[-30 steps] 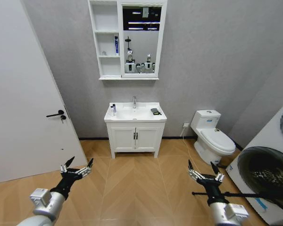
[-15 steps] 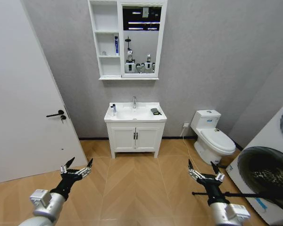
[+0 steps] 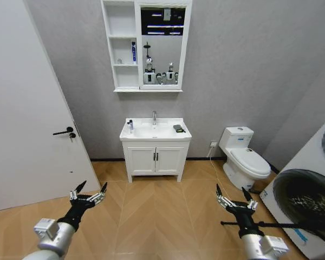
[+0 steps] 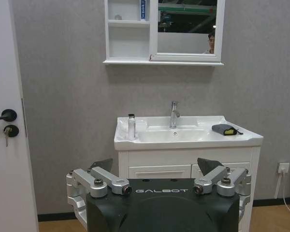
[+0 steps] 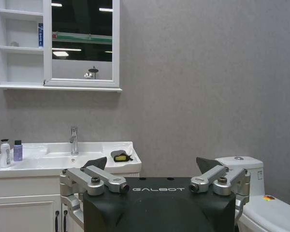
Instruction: Move facial cleanser and shampoo from washbasin to cabinet, then wipe washbasin with towel.
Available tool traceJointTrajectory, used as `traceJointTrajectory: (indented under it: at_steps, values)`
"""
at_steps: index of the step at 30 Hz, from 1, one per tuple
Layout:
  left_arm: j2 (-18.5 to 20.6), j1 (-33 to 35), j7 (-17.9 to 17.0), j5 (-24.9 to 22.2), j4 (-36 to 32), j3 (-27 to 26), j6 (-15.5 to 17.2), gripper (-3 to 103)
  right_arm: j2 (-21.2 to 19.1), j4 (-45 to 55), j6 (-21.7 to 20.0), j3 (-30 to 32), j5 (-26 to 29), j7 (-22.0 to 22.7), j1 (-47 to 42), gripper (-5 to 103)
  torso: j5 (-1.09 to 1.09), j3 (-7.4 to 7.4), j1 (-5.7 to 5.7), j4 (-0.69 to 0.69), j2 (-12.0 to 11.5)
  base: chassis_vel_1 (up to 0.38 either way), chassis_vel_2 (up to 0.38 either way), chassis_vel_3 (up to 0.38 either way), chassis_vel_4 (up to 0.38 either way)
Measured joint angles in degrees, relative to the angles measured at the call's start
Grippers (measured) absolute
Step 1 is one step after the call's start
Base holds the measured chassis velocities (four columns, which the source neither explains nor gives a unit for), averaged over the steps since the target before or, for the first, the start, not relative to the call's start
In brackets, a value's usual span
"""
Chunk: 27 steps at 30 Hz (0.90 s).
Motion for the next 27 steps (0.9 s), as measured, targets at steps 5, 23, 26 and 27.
traceJointTrajectory:
  at_steps: [5, 23, 26, 27]
  values:
    - [0.70, -0.28, -0.02, -0.58, 0.24, -0.48, 0.00, 99, 0.62, -0.08, 0.44, -0.40, -0.99, -0.45, 0.13, 100, 0.00, 0.01, 0.02, 0.00, 0.00, -0.164, 0.174, 0.185, -0.178]
    - [0.00, -0.03, -0.04, -0.09, 0.50, -0.04, 0.01, 99, 0.66, -0.79, 0.86, -0.72, -1.09, -0.74, 0.49, 100, -0.05, 0.01, 0.05, -0.03, -0.02, -0.294, 0.287, 0.298, -0.300]
    - [-0.05, 0.00, -0.03, 0.07, 0.53, 0.10, 0.01, 99, 0.55, -0.80, 0.94, -0.72, -0.97, -0.80, 0.47, 100, 0.03, 0.01, 0.04, 0.00, -0.03, -0.366, 0.387, 0.372, -0.373]
    - [-0.05, 0.00, -0.03, 0.07, 0.53, 0.10, 0.01, 99, 0.55, -0.80, 0.94, -0.72, -0.97, -0.80, 0.47, 100, 0.03, 0.01, 0.04, 0.00, -0.03, -0.365, 0.387, 0.406, -0.364]
